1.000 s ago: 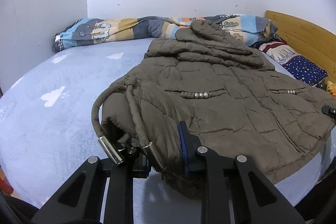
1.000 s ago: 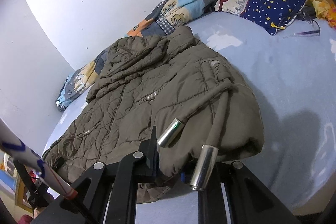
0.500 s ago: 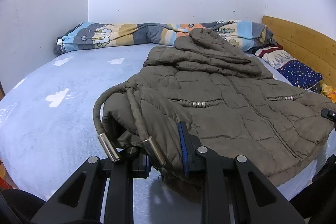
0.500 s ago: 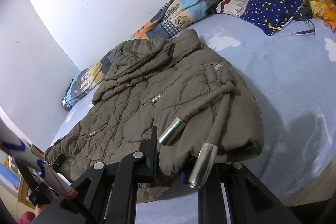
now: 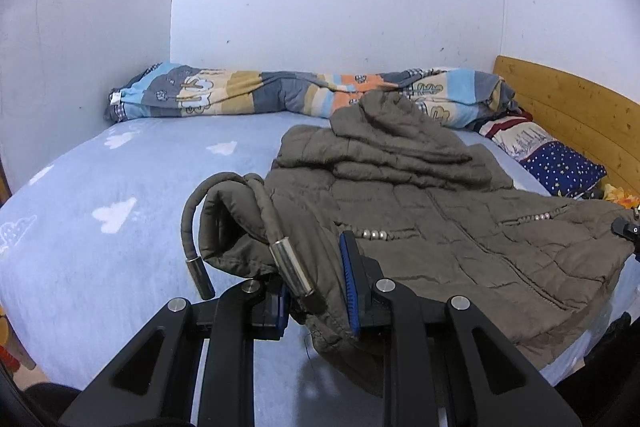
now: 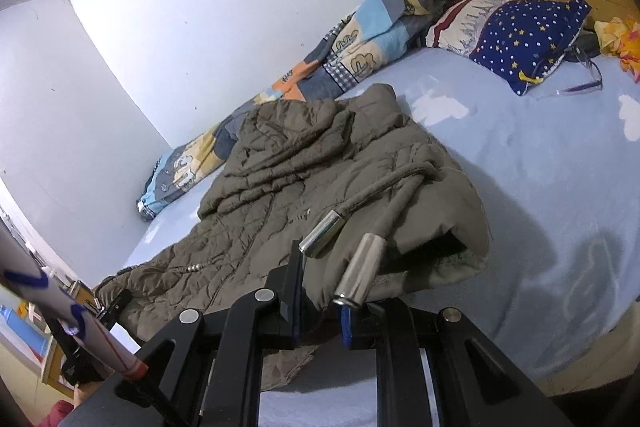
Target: Fold large clothes
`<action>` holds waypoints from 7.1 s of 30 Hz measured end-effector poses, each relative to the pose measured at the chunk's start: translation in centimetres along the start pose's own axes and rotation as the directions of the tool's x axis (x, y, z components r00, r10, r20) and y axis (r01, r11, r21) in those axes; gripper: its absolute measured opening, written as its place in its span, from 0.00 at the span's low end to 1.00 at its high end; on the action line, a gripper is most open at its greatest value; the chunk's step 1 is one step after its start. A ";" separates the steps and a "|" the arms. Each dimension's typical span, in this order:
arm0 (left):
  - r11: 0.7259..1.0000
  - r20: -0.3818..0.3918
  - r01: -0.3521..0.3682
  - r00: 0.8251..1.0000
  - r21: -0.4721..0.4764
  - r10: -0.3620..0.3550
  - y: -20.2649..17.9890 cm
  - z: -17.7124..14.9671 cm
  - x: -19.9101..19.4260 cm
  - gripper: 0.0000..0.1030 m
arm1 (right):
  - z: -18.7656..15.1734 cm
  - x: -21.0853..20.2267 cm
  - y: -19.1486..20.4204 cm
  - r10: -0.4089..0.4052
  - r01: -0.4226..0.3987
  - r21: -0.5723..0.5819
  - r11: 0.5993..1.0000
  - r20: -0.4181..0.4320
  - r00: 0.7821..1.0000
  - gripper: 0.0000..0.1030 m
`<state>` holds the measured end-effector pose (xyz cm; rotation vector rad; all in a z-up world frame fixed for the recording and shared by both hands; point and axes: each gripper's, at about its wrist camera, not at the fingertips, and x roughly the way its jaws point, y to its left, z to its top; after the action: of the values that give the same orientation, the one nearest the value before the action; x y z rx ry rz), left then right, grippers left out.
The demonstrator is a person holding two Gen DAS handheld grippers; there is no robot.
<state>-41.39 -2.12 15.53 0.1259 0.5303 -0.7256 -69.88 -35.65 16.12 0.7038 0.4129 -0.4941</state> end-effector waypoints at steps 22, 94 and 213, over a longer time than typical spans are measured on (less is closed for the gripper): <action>1.000 0.074 0.003 0.997 -0.008 -0.002 -1.4 9.7 2.2 0.21 | 10.6 1.0 3.8 0.107 -0.104 -0.045 0.994 0.079 0.991 0.14; 0.999 -0.388 0.043 0.921 0.029 -0.028 -7.0 18.9 42.5 0.77 | 21.5 45.4 4.7 -0.290 0.158 -0.330 0.931 -0.400 0.869 0.72; 0.966 -0.349 -0.257 0.909 -0.041 0.227 1.2 14.1 31.6 0.80 | 18.9 27.5 -0.3 -0.413 0.394 -0.135 0.909 -0.172 0.894 0.75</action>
<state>-14.99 -24.19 11.70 0.2359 0.8621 -0.4360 -44.21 -56.90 14.89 0.5738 0.7752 -0.7954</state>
